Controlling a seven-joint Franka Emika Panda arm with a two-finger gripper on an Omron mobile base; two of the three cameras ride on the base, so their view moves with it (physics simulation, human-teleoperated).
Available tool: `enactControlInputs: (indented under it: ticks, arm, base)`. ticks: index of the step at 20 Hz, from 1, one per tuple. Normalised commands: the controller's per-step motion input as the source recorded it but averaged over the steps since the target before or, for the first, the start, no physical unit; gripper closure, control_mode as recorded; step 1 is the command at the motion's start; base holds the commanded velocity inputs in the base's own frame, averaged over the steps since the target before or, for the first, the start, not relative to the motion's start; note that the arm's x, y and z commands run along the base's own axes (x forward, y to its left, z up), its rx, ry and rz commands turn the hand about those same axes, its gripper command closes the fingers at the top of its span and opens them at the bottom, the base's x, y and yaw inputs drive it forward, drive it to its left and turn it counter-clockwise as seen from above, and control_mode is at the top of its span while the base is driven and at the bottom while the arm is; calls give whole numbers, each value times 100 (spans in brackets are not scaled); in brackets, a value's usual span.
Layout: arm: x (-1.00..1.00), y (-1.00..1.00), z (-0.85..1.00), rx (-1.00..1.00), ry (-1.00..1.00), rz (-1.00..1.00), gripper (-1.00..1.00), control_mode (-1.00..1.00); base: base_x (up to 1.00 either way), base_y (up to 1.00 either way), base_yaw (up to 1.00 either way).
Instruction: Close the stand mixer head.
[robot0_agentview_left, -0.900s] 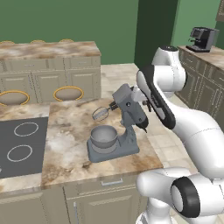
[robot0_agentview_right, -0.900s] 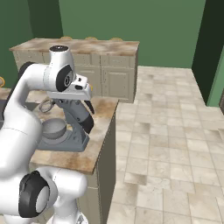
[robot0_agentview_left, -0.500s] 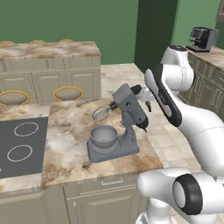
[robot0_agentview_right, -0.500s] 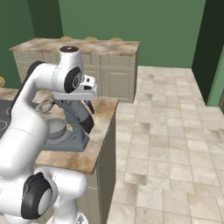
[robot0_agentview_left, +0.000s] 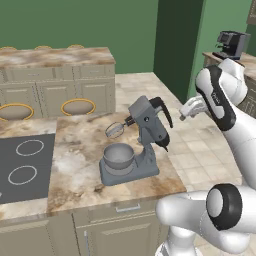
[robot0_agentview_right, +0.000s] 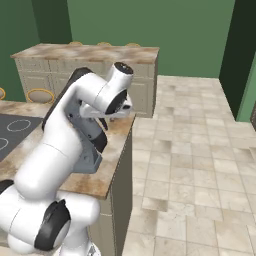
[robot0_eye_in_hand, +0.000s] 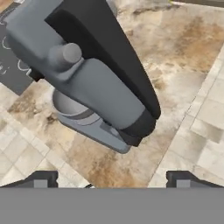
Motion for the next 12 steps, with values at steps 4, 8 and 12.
enactControlInputs:
  ticks: [4,8,12]
  arm:
    - [18,0,0,20,-8,51,-100,-100]
    - [31,15,-11,16,-18,35,-100,-100]
    - [52,42,-27,12,-32,16,-100,-100]
  base:
    - [0,0,0]
    - [0,0,0]
    - [0,0,0]
